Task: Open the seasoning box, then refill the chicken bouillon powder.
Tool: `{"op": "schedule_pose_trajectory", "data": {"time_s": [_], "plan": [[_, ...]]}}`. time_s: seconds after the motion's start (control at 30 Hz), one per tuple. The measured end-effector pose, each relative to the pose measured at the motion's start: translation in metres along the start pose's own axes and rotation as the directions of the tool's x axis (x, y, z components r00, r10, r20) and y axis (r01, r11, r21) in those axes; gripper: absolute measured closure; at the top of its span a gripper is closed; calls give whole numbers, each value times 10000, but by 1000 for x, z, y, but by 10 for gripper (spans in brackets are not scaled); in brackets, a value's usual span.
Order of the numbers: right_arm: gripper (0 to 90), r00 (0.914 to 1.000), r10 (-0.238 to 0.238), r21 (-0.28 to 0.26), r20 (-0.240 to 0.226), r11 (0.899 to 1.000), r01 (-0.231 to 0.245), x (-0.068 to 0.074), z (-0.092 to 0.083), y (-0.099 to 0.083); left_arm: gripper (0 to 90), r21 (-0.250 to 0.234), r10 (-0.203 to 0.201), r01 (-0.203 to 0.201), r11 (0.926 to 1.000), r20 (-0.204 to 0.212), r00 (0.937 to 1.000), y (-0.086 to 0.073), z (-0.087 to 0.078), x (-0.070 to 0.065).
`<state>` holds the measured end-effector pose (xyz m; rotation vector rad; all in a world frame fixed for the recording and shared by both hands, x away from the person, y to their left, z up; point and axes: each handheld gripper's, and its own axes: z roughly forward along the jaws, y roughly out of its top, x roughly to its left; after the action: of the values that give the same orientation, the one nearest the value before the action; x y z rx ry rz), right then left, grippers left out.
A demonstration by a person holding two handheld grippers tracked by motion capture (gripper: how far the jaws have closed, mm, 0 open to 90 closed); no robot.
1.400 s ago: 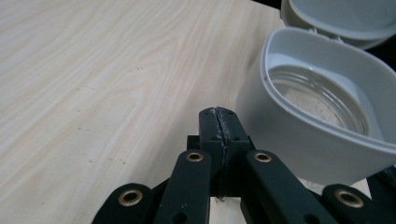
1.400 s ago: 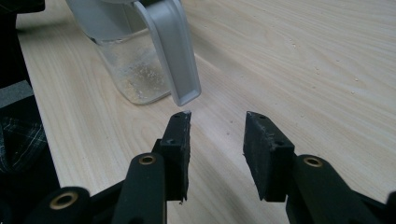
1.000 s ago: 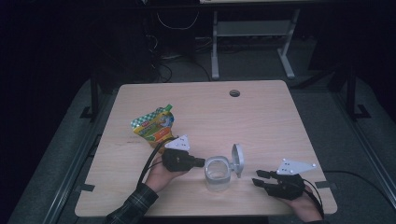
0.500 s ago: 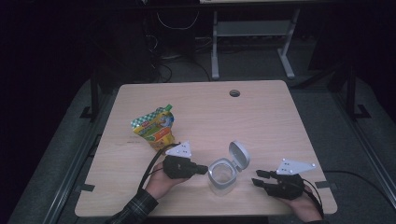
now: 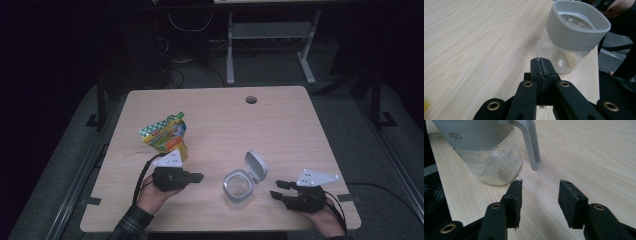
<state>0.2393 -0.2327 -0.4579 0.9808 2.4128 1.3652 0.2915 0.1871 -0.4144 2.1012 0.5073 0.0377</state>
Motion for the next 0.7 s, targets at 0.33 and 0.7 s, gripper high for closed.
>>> {"op": "schedule_pose_trajectory", "data": {"time_s": [0.33, 0.7], "plan": [[493, 9998, 59, -116, 213, 9999, -57, -2, -3, -2, 880, -217, -537, 522, 9984, -769, 9956, -17, -43, 9], [430, 9985, 293, -280, 454, 9992, -280, -5, -5, -3, 821, -444, -939, 888, 9951, -1310, 9869, -26, -75, 24]]}}
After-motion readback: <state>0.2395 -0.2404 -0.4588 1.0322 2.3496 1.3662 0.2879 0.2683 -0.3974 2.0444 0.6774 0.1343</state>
